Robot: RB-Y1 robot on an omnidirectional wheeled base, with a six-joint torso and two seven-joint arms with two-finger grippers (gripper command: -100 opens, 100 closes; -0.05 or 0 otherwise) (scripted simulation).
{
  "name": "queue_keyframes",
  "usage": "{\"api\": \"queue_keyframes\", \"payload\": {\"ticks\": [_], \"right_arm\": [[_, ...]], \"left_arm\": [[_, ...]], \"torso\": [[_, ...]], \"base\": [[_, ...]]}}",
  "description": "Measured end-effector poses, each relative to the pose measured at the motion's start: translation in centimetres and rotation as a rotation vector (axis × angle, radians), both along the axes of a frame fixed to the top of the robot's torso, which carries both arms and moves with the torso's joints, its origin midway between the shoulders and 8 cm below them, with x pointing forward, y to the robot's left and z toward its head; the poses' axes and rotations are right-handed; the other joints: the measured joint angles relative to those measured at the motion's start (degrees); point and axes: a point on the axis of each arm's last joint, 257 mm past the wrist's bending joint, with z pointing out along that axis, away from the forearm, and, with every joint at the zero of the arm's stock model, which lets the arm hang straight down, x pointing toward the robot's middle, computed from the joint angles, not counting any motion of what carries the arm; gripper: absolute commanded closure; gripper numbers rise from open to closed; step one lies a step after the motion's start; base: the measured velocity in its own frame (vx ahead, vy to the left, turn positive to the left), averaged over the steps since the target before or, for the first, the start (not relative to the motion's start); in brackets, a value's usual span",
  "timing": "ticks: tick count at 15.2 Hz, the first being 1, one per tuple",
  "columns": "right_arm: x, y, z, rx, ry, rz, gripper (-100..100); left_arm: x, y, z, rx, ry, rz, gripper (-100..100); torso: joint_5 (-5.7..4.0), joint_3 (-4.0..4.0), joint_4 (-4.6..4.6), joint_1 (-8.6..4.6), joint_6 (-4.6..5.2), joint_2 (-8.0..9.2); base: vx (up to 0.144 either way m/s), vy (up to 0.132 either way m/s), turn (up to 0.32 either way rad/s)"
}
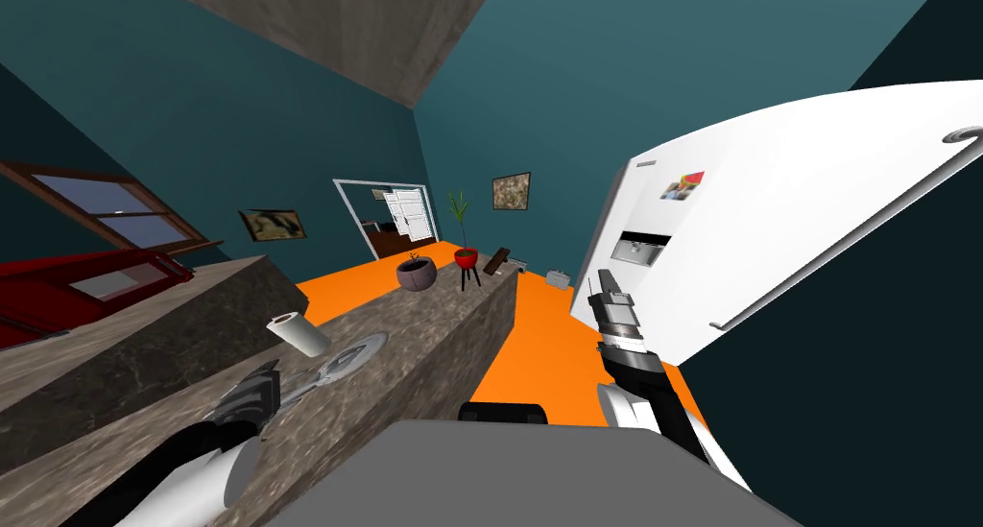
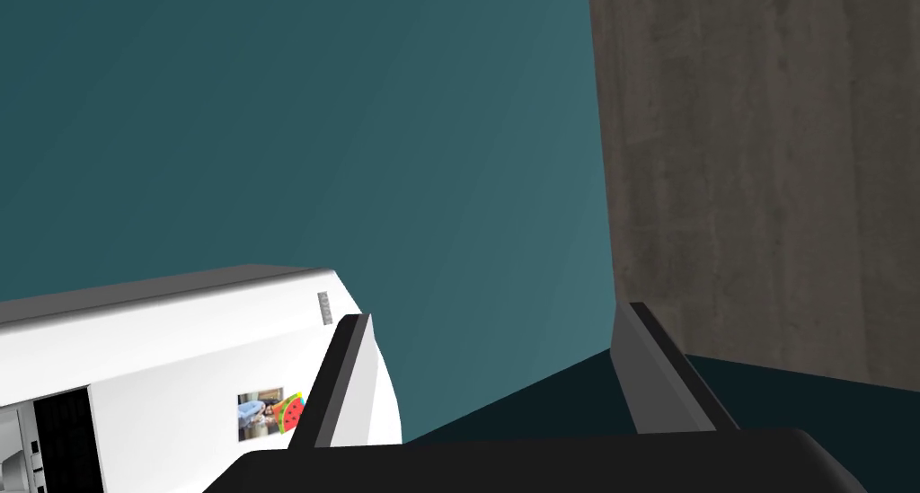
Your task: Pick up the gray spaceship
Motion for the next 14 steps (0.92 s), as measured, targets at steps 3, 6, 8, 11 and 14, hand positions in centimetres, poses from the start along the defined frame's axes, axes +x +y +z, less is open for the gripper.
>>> {"api": "queue_keyframes", "payload": {"ticks": [3,6,8,11,14], "right_arm": [[0.0,0.0,0.0,0.0,0.0,0.0,0],[0.0,0.0,0.0,0.0,0.0,0.0,0],[0.0,0.0,0.0,0.0,0.0,0.0,0],[0.0,0.0,0.0,0.0,0.0,0.0,0],[0.0,0.0,0.0,0.0,0.0,0.0,0]], "left_arm": [[-3.1,0.7,-2.6,-0.057,0.052,0.07,-100],[-5.7,1.1,-4.7,-0.113,0.092,0.129,-100],[-7.8,0.2,-7.6,-0.176,0.127,0.177,-100],[-8.0,0.1,-8.5,-0.185,0.13,0.18,-100],[-7.8,0.2,-8.9,-0.184,0.129,0.178,100]], "torso": [[0.01,-0.06,-0.02,0.03,0.0,-0.09],[0.02,-0.05,-0.02,0.08,0.0,-0.08],[0.04,0.01,-0.01,0.06,-0.03,0.04],[0.02,0.1,0.04,0.1,0.01,0.17],[0.02,0.11,0.04,0.09,0.0,0.19]], "base": [[0.071,-0.01,-0.064],[0.066,0.005,-0.057],[0.005,-0.007,0.012],[-0.005,0.006,-0.017],[0.0,0.0,0.0]]}}
